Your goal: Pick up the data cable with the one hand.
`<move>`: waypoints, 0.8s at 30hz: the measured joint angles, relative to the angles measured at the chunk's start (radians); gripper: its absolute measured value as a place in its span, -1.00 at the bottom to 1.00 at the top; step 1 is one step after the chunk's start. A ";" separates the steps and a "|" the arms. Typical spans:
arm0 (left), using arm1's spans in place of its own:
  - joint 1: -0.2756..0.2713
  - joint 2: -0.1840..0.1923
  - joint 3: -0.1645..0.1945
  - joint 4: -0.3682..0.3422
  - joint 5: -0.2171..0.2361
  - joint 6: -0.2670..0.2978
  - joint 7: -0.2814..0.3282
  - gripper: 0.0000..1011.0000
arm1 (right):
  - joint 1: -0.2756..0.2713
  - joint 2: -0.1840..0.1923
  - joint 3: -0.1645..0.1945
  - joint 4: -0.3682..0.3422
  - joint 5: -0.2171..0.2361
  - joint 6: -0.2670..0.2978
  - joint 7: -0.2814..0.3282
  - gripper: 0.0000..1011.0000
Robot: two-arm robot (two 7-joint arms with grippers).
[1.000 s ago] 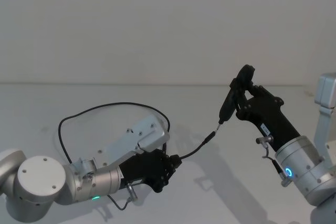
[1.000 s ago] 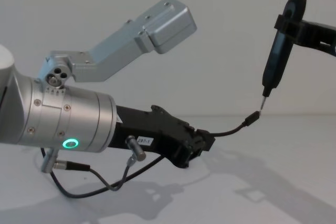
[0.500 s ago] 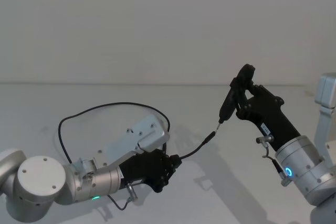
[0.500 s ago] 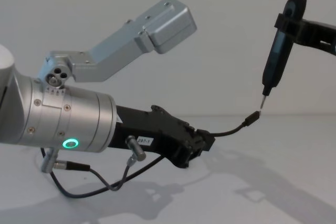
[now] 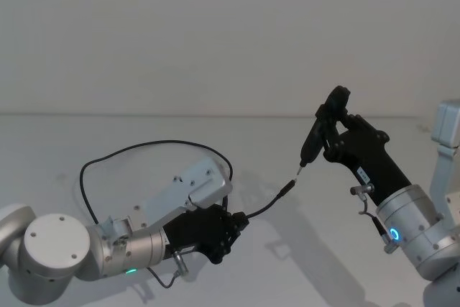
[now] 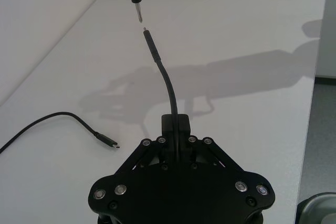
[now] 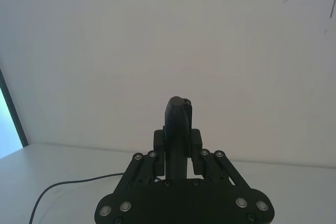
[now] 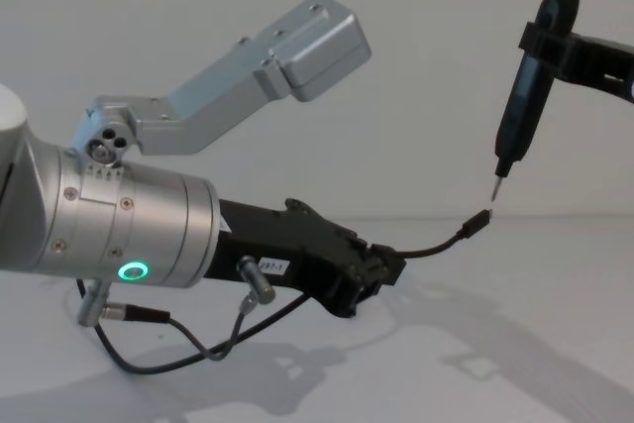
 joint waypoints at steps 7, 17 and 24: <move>0.000 0.000 0.000 0.000 0.000 0.000 0.000 -0.89 | 0.002 0.002 -0.002 0.004 -0.006 0.006 0.000 -0.45; 0.000 0.000 0.000 0.000 0.000 0.000 0.000 -0.89 | 0.004 0.005 -0.008 0.010 -0.008 0.015 0.006 -0.45; 0.000 0.000 0.000 0.000 0.000 0.000 0.000 -0.89 | 0.005 0.007 -0.010 0.012 -0.008 0.016 0.008 -0.45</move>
